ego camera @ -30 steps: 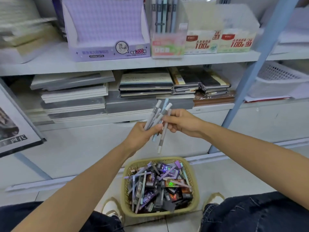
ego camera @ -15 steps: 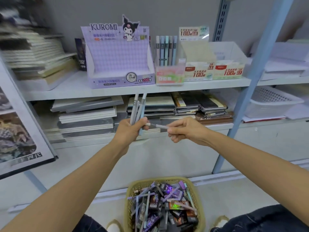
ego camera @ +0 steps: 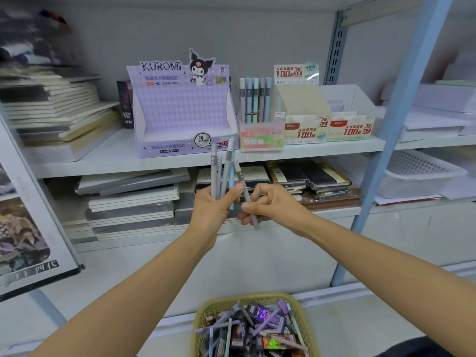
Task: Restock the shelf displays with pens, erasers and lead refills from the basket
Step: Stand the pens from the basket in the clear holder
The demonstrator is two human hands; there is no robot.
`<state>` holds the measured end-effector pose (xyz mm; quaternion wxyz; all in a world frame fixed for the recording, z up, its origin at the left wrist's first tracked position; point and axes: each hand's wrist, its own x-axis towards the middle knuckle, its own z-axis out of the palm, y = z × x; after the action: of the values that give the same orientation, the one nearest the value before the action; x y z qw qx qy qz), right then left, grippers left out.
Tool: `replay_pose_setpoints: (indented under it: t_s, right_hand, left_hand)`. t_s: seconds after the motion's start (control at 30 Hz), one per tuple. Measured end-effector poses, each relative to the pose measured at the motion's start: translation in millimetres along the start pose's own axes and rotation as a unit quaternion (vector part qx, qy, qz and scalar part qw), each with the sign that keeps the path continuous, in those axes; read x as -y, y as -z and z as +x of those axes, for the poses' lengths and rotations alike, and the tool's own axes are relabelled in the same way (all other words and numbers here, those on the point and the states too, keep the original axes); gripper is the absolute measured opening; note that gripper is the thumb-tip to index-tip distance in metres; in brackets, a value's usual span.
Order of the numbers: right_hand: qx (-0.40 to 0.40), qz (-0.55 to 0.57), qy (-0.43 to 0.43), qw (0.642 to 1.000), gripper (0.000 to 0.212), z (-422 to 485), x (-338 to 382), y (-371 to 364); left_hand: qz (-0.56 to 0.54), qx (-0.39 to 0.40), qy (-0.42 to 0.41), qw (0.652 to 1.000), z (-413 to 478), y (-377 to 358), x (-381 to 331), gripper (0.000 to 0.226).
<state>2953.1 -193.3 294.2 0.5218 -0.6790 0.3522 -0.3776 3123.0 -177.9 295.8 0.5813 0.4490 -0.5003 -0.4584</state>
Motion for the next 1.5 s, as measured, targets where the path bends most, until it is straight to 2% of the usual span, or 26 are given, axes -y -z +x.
replay_pose_setpoints:
  t_s: [0.13,0.2,0.3,0.47,0.57,0.7,0.8,0.93,1.0,1.17,1.5]
  right_hand:
    - [0.01,-0.023,-0.007,1.0,0.027,4.4,11.6,0.0]
    - [-0.046,-0.052,0.023,0.997,0.029,7.2,20.7,6.6]
    - [-0.144,-0.019,0.079,0.986,0.026,12.4,37.8,18.9]
    - [-0.113,-0.053,0.084,0.989,0.018,19.2,63.3,29.7]
    - [-0.14,-0.058,0.103,0.983,0.016,23.6,82.3,40.2]
    - [-0.208,-0.036,0.184,0.96,0.011,33.2,129.8,70.8]
    - [-0.271,-0.032,0.25,0.929,0.007,48.0,168.2,100.9]
    - [-0.319,-0.103,0.242,0.911,0.007,78.8,180.5,128.1]
    - [-0.324,-0.152,0.215,0.909,0.013,96.0,171.9,132.2]
    - [-0.299,-0.24,0.174,0.907,0.019,125.1,149.6,132.3]
    - [-0.243,-0.335,0.174,0.894,0.01,132.5,155.6,134.9]
  left_hand:
    - [0.003,0.015,-0.005,1.0,3.9,-3.5,-4.2,0.019]
    - [0.006,0.021,-0.014,1.0,5.9,-4.6,-9.1,0.012]
    - [0.027,0.03,-0.016,0.999,8.2,-7.6,-16.6,0.015]
    - [0.06,0.07,-0.021,0.996,10.8,-16.5,-30.8,0.019]
    - [0.046,0.056,-0.031,0.997,19.7,-18.2,-46.0,0.022]
    - [0.038,0.038,-0.065,0.996,39.9,-15.0,-78.9,0.023]
    - [0.035,0.025,-0.097,0.994,58.2,-11.0,-101.5,0.014]
    - [0.054,0.029,-0.123,0.99,78.4,-7.5,-115.9,0.022]
    - [0.06,0.026,-0.125,0.99,85.4,-8.0,-116.7,0.027]
    - [0.028,0.032,-0.136,0.99,97.8,-7.9,-111.9,0.021]
    - [0.007,0.049,-0.124,0.991,99.8,-4.4,-107.9,0.014]
